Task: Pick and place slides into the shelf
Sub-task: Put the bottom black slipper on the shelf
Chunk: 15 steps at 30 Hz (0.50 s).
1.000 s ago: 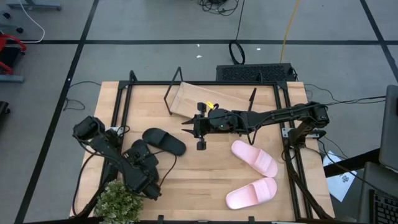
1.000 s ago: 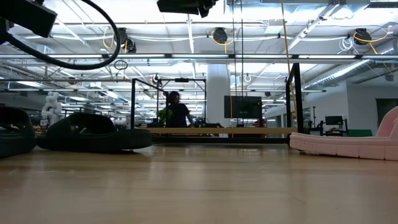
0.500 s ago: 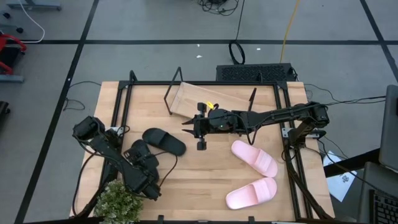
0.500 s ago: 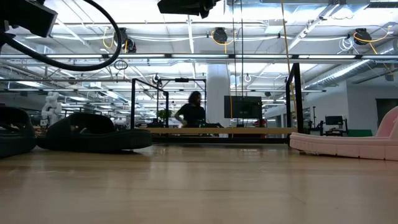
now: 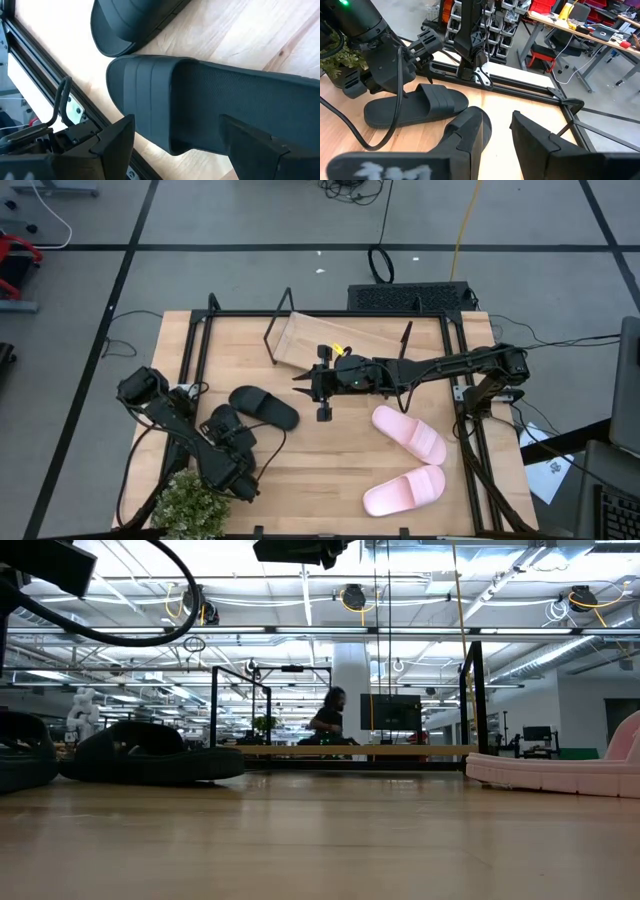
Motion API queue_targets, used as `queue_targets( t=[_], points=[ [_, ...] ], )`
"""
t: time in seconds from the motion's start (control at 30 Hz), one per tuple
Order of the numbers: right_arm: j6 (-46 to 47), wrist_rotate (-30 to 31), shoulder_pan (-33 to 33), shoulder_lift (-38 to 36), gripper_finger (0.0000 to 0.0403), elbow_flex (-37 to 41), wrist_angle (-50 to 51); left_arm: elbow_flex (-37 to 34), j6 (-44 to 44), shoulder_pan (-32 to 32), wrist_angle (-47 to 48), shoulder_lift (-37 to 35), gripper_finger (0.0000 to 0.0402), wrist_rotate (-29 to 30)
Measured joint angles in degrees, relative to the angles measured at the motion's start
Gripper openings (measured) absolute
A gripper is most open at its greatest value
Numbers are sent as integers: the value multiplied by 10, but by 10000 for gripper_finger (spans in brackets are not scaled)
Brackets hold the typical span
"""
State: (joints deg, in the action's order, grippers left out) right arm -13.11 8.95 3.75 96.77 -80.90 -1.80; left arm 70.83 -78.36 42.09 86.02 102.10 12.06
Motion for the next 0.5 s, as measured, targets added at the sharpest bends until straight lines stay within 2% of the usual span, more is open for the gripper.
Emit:
queue_targets(
  t=[0.23, 0.5],
  points=[
    [0, 0, 0, 0, 96, 0, 0, 0, -18, 0, 0, 0, 282, -23],
    [0, 0, 0, 0, 96, 0, 0, -8, -13, 0, 0, 0, 282, -13]
  ],
)
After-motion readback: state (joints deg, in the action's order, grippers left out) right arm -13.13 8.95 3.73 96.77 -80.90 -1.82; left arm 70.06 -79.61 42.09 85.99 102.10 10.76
